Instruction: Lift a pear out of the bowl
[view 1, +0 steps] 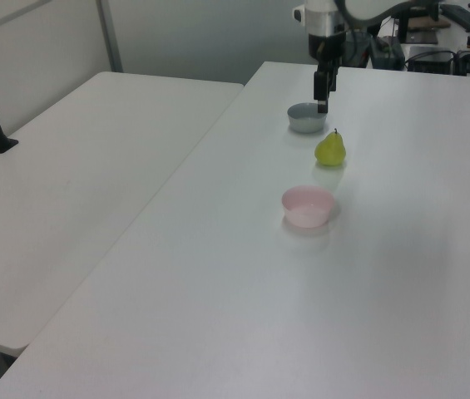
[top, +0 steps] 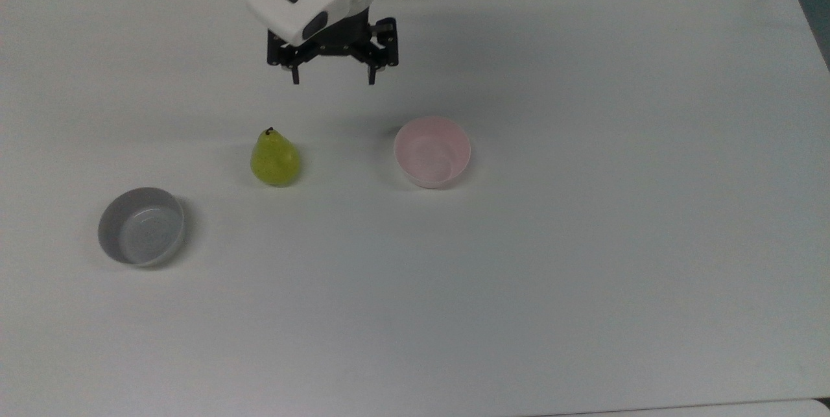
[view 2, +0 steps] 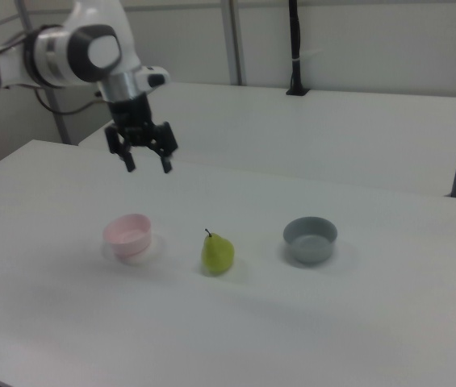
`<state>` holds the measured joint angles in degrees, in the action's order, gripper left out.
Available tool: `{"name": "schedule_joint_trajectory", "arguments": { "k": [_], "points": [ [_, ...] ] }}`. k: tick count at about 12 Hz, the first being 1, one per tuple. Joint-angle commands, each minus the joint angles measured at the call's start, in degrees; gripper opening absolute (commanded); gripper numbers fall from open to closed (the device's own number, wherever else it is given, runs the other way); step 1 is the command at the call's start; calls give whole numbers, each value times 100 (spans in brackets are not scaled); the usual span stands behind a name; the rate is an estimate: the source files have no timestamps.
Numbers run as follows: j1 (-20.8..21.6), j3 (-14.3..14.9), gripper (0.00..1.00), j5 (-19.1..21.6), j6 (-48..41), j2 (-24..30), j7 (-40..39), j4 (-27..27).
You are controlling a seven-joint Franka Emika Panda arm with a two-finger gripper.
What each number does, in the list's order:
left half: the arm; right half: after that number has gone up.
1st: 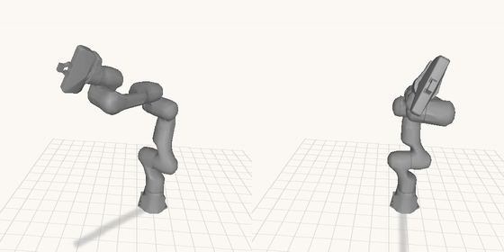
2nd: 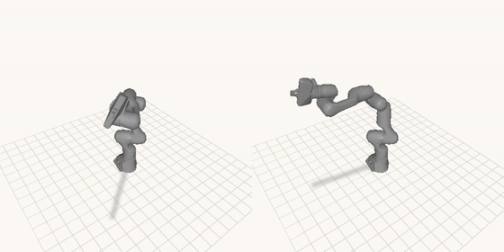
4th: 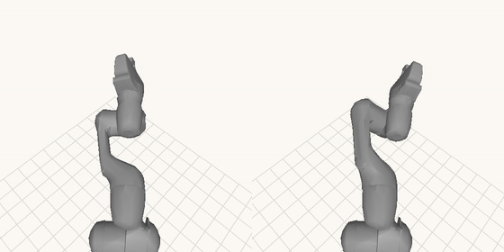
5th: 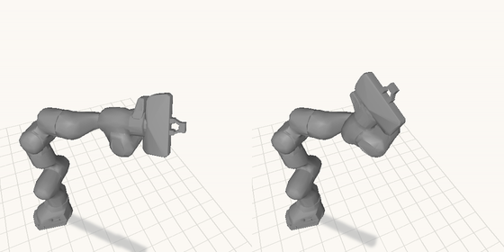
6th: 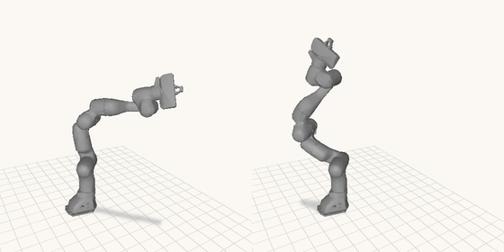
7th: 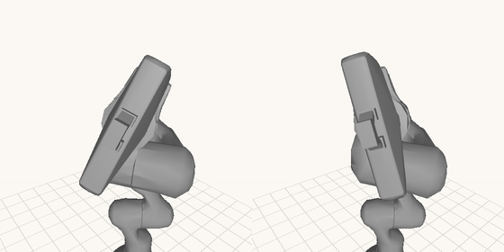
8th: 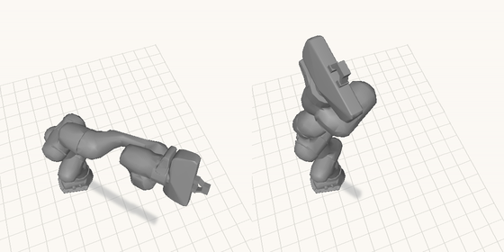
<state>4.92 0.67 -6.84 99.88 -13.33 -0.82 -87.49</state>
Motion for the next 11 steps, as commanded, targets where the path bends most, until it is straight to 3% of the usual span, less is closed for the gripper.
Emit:
{"name": "schedule_joint_trajectory", "arguments": {
  "k": [1,5,11],
  "points": [
    [254,64,100,165,-512,532,91,-163],
    [335,135,100,305,-979,954,108,-189],
    [114,144,100,367,-997,1034,434,-181]
  ]
}}
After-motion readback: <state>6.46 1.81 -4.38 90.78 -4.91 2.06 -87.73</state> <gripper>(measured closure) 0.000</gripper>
